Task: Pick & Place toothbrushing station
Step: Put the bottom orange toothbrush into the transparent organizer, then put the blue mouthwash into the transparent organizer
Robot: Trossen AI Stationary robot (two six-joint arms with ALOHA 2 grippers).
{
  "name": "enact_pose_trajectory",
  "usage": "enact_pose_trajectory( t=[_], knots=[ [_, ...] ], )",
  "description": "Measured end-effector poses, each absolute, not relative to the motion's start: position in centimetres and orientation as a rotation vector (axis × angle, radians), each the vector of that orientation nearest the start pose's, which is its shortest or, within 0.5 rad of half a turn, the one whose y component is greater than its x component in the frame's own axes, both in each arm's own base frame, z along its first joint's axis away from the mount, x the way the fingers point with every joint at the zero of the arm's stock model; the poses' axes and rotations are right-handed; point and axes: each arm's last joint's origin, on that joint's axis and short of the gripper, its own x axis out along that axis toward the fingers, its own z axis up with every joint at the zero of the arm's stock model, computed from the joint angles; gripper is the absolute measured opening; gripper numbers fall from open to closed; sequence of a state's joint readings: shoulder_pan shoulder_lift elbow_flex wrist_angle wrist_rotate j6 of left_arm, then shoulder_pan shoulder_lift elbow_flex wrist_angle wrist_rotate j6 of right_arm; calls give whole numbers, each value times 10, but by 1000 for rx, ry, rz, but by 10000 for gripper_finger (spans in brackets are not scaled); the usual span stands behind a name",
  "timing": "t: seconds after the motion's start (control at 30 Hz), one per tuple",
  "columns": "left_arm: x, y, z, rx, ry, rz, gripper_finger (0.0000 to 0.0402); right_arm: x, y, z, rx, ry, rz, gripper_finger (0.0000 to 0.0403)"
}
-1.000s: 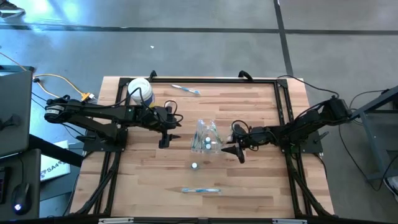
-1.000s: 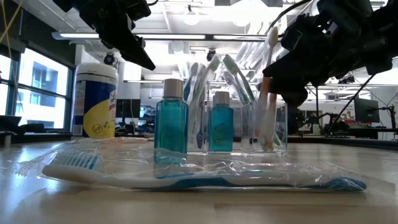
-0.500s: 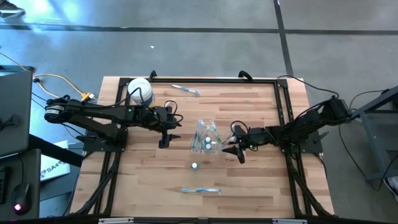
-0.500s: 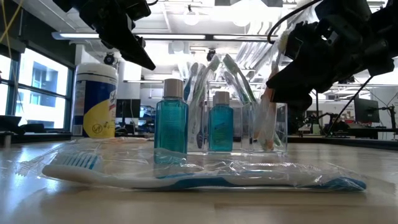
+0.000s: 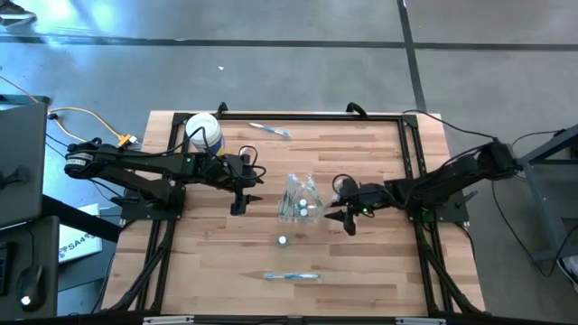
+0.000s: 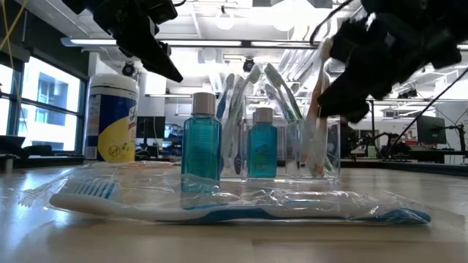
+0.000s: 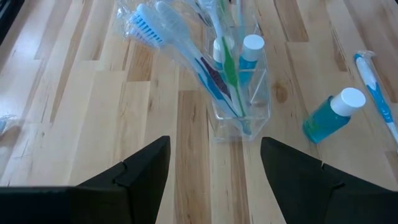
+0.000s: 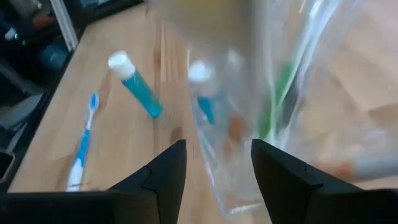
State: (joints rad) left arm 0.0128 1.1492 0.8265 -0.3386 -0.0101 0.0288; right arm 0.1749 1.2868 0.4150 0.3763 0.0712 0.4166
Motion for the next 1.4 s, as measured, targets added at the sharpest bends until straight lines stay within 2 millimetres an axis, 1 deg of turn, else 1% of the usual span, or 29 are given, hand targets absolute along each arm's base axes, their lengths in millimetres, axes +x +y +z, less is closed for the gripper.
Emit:
enact_pose_trajectory(
  t=[0.07,0.23,0.4,0.5,0.73,0.83,1.07,1.4],
  knots=[
    [240,3,264,27,662,13,248,230,38,170,344,492,-13,174],
    [240,3,264,27,662,12,248,224,38,180,353,480,3,174],
    [240,3,264,27,663,12,248,211,37,182,385,564,-25,174],
    [240,3,264,26,663,11,248,204,37,188,409,611,-35,174],
    [239,3,264,26,665,11,248,201,48,216,379,594,45,174],
    [239,3,264,26,665,11,248,200,49,222,357,601,25,174],
    [239,3,264,26,666,10,248,200,45,221,334,620,-38,174],
    [239,3,263,25,670,10,248,200,47,221,354,630,9,174]
  ],
)
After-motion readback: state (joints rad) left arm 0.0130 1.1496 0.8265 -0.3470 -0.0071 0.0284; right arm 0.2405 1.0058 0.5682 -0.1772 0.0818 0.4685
